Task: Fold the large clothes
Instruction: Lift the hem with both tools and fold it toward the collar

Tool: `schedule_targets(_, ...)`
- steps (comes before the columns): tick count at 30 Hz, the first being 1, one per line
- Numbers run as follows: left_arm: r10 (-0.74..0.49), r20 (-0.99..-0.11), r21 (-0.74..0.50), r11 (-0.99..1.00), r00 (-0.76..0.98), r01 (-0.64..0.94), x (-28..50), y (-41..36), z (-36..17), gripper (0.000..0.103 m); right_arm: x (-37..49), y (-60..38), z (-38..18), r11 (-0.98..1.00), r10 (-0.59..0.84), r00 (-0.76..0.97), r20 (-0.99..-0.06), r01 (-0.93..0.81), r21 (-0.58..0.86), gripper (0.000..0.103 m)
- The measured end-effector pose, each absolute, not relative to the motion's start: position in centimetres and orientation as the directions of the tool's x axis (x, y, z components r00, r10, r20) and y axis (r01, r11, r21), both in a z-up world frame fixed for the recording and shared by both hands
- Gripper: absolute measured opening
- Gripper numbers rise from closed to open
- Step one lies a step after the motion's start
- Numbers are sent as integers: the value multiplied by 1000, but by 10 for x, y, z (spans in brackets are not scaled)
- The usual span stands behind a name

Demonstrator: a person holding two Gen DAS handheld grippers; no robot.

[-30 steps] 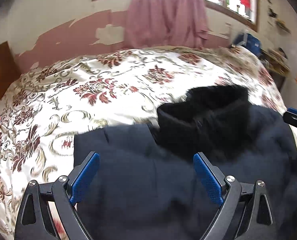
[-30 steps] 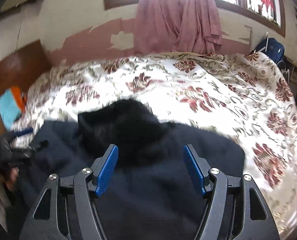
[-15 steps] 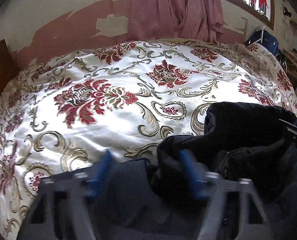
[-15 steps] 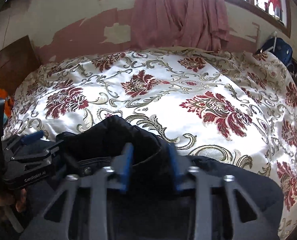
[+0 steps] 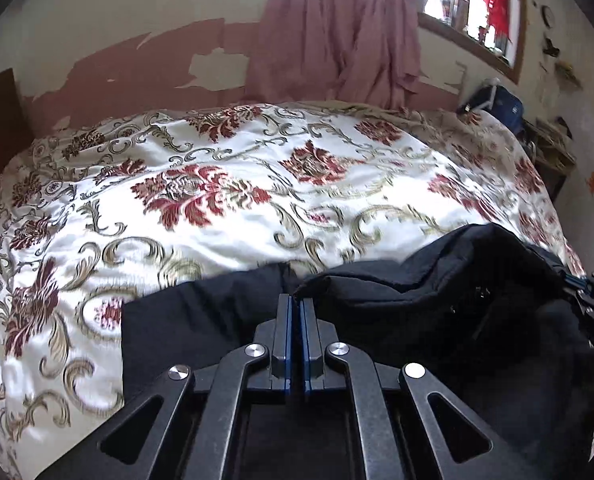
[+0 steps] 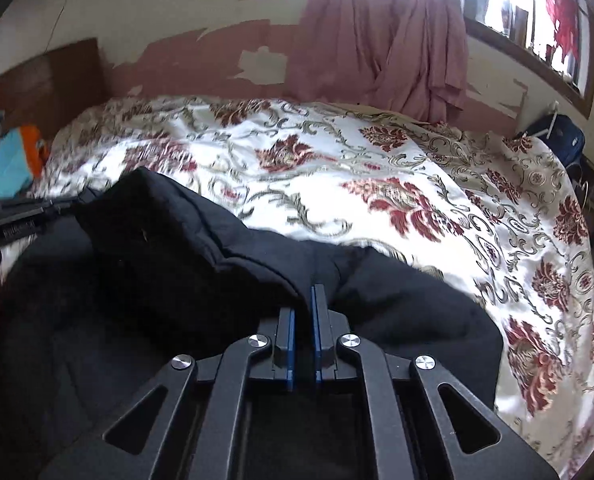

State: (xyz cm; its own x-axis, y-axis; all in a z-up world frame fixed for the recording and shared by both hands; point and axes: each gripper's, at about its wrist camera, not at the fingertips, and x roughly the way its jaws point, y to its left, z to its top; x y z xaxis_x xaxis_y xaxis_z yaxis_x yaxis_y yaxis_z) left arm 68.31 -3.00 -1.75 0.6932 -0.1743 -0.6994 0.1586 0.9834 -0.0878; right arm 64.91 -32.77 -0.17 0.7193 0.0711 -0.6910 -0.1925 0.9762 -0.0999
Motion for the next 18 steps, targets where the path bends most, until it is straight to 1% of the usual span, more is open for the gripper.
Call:
schedule_targets(2,-187,-707,-101,981,682,164,674,-27,-24,4,644,-332,-7,975,69,706,-705,-197,-101,4)
schedule_targets(6,-195,-746,-133,980,636,144,667,-23,-55,5,641,-330,-26,971,57,673,-737,-209,-116,4)
schedule_targets(10,-176,-780,-127,984,600,124,673,-26,-80,5,648,-331,-49,973,58,644,-763,-207,-101,4)
schedule_targets(15,-127,-809,-88,992,573,95,683,-36,-98,5,649,-329,-66,974,65,660,-749,-204,-95,4)
schedule_targets(18,-115,-803,-70,993,585,99,681,-39,-104,5,651,-332,-73,978,91,667,-740,-201,-61,4)
